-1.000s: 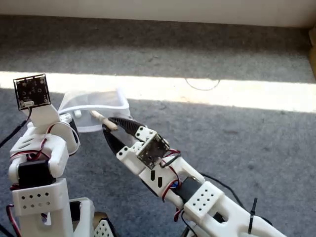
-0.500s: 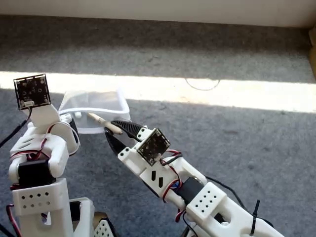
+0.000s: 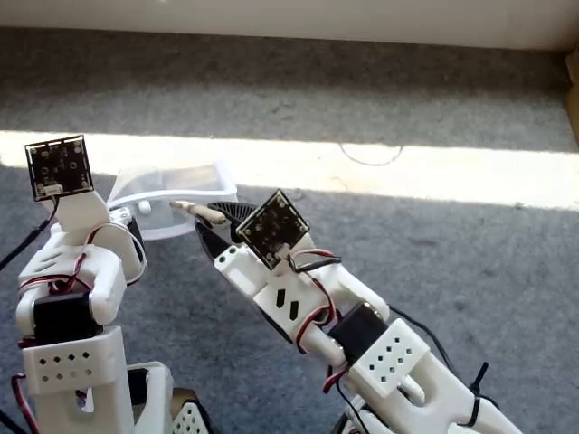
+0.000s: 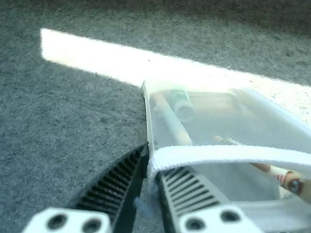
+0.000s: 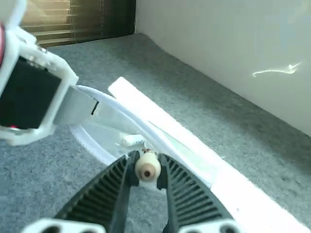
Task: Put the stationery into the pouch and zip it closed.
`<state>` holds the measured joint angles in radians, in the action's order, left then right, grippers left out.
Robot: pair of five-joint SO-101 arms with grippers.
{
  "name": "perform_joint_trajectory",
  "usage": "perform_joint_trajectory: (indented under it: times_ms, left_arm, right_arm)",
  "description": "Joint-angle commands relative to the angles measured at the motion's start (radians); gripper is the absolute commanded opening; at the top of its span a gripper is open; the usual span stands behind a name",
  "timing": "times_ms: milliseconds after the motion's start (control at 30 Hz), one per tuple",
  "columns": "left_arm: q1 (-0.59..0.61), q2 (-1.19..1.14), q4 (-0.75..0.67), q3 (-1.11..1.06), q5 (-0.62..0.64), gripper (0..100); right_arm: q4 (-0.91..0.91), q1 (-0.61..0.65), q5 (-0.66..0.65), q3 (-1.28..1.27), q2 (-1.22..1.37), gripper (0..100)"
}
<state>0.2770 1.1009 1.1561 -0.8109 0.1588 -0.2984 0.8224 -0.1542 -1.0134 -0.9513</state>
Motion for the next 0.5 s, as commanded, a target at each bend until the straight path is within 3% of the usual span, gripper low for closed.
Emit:
perform_joint_trajectory:
  times_ms: [0,133,300,467]
  left_arm:
    - [-0.021,0.016,-0.021,0.007,-0.008,1]
    - [-0.019,0.016,-0.021,0.007,-0.008,1]
    - [-0.018,0.016,-0.021,0.007,-0.008,1]
    - [-0.018,0.016,-0.021,0.007,-0.009,1]
  right_arm:
    - [-0.002,-0.01,0.005,0.071,0.084,0.7]
    - [-0.005,-0.013,0.006,0.12,0.166,2.9]
    - [-0.005,-0.01,0.008,0.12,0.153,16.5]
    - [-0.005,-0.01,0.008,0.12,0.091,17.0]
